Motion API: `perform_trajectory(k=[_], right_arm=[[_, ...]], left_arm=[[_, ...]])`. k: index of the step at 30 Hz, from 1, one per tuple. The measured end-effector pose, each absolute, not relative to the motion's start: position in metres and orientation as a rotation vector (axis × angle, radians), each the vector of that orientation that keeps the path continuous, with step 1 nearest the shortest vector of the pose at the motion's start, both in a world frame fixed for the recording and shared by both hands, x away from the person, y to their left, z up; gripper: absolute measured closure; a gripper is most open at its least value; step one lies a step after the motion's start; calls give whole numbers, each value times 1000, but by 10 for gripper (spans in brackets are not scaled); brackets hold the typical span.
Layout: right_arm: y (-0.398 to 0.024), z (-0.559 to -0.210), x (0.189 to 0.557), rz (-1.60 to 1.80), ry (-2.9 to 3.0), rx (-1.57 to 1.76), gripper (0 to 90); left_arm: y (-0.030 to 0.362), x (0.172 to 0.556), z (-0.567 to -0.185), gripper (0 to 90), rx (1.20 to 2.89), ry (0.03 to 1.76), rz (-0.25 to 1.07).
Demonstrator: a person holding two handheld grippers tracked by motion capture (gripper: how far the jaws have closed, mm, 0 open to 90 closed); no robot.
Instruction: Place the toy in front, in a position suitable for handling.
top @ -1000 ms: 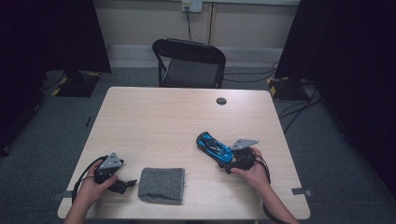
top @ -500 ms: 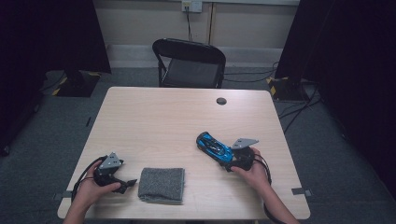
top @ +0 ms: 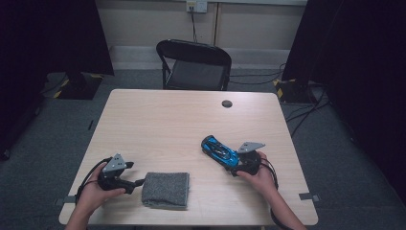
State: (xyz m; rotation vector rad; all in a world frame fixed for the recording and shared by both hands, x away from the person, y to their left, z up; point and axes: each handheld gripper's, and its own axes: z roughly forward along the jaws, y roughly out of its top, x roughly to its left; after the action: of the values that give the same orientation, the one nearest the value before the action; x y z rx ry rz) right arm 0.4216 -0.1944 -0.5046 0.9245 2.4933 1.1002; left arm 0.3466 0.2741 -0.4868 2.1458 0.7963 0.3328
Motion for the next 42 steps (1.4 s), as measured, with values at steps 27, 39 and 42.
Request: perform_trajectory(k=[27, 39, 42], right_arm=[[-194, -505, 421, 1099, 2488, 930, 228], [-194, -505, 421, 1099, 2489, 931, 228], [-194, -505, 421, 1098, 2487, 934, 228]], left_arm=[[214, 334, -492, 300, 2221, 476, 141], [211, 333, -498, 316, 2233, 470, 144], [209, 333, -497, 325, 2250, 478, 154]])
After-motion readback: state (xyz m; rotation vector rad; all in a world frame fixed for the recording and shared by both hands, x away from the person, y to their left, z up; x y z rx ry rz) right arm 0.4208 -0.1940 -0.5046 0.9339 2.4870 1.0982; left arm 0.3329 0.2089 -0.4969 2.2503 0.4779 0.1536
